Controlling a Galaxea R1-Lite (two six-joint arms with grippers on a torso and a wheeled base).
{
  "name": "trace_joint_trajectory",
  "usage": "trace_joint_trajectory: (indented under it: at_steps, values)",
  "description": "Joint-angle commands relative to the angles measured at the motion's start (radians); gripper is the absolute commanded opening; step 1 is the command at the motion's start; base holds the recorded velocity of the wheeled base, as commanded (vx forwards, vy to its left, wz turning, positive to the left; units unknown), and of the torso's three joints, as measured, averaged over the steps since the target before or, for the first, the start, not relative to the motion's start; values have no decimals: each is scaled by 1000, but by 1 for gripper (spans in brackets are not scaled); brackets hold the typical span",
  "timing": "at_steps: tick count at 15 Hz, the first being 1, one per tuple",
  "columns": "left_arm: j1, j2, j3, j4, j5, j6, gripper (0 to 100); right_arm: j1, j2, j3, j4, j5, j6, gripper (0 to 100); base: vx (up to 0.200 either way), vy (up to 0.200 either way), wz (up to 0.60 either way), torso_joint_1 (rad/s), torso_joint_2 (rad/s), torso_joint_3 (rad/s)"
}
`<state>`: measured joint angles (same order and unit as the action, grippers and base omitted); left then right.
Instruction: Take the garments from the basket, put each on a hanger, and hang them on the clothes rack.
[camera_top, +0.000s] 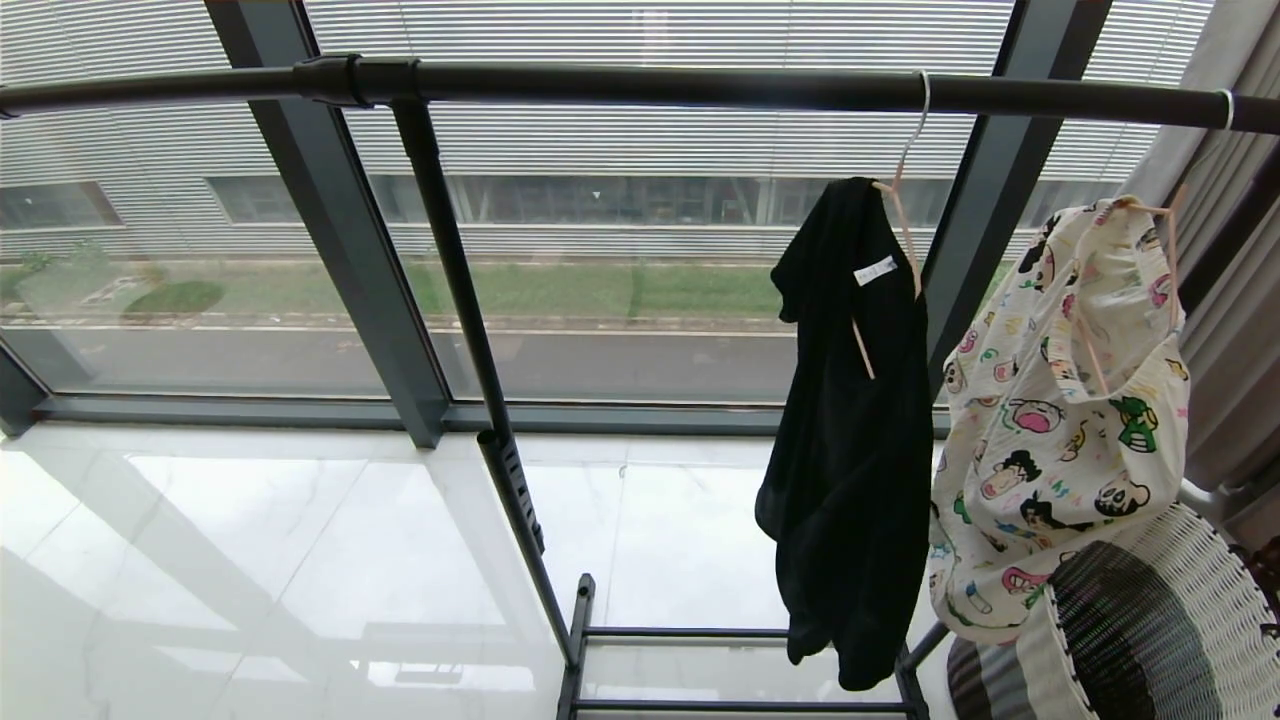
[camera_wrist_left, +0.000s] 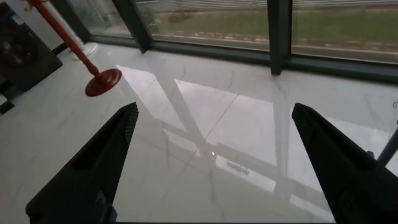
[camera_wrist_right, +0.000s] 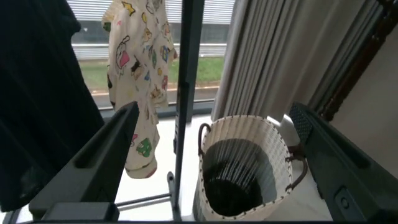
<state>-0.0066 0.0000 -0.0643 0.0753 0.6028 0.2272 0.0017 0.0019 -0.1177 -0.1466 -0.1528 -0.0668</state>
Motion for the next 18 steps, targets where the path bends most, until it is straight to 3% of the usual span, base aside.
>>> trace_joint_trajectory:
  at_steps: [1, 3, 7, 12, 14, 18]
  values:
    - [0, 0, 11, 0, 3, -105, 100, 0, -2, 118, -64, 61, -57, 100, 0, 0, 0, 0, 0, 0]
    - [0, 0, 18, -2, 46, -224, 100, 0, -2, 118, 32, 56, -48, 100, 0, 0, 0, 0, 0, 0]
    - [0, 0, 26, -25, 35, -128, 100, 0, -2, 118, 24, 58, -45, 100, 0, 0, 0, 0, 0, 0]
    - [-1, 0, 60, -100, -287, -117, 100, 0, -2, 118, 25, 62, 7, 100, 0, 0, 0, 0, 0, 0]
    - [-1, 0, 63, -104, -370, -120, 100, 0, -2, 118, 25, 82, 44, 100, 0, 0, 0, 0, 0, 0]
    - [-1, 0, 61, -104, -431, -118, 100, 0, -2, 118, 27, 187, 134, 100, 0, 0, 0, 0, 0, 0]
